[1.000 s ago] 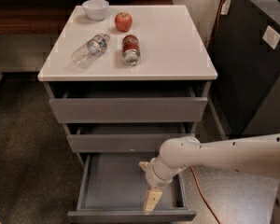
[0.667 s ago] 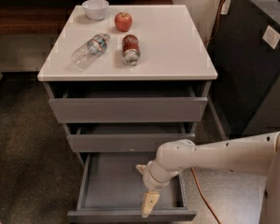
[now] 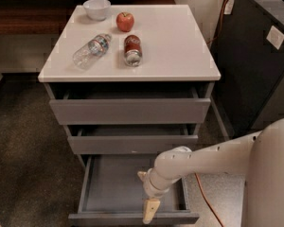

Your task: Close bottom drawer

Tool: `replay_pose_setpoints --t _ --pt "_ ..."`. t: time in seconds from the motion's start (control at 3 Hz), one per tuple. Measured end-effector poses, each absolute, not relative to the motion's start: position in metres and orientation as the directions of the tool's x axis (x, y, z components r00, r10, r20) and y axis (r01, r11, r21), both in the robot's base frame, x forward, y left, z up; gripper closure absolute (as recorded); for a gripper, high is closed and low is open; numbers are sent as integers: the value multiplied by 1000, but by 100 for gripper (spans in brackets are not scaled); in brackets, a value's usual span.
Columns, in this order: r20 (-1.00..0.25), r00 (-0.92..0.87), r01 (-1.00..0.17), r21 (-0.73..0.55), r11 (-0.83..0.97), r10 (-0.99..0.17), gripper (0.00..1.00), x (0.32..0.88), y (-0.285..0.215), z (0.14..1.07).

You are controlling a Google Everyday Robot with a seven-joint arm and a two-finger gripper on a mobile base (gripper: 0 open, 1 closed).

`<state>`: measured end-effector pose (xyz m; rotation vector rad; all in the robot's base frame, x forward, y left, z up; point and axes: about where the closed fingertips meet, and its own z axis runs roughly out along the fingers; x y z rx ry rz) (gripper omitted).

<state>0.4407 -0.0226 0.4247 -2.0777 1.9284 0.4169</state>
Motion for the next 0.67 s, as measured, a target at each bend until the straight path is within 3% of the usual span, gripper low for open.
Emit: replay_pose_setpoints --t 0.67 --pt "-358 70 -998 -29 -63 -931 0 438 -22 407"
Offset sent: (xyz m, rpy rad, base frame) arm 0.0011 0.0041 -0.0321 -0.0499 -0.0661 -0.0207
